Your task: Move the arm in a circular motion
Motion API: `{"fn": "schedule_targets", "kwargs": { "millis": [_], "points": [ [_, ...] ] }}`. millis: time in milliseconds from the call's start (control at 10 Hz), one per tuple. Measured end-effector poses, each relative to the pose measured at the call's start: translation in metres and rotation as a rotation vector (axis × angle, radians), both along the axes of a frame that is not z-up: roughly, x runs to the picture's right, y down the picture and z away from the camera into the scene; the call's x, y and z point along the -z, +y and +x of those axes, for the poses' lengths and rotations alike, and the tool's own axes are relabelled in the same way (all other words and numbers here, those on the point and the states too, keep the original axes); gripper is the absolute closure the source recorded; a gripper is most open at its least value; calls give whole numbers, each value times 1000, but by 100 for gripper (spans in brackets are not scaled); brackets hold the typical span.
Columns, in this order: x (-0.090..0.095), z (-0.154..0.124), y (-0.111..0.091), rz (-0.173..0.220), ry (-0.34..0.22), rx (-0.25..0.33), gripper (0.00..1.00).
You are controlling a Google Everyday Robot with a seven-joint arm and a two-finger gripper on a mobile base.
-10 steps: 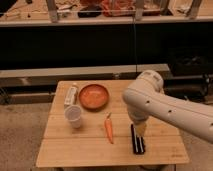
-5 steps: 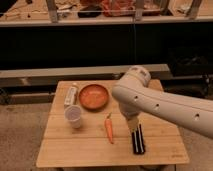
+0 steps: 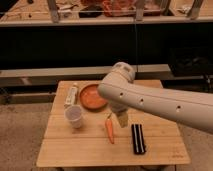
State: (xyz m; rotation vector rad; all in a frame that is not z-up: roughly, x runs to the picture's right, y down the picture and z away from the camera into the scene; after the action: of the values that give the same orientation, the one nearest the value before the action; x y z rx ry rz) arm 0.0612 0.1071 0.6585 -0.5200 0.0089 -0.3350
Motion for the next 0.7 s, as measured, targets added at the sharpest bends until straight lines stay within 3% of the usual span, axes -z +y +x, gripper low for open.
{"fn": "schedule_targets", "kwargs": {
  "millis": [400,700],
  "points": [
    [-18,-28,-21,-4,-14,31,20],
    [-25,-30,-29,-5,-21,49,20]
  ]
}}
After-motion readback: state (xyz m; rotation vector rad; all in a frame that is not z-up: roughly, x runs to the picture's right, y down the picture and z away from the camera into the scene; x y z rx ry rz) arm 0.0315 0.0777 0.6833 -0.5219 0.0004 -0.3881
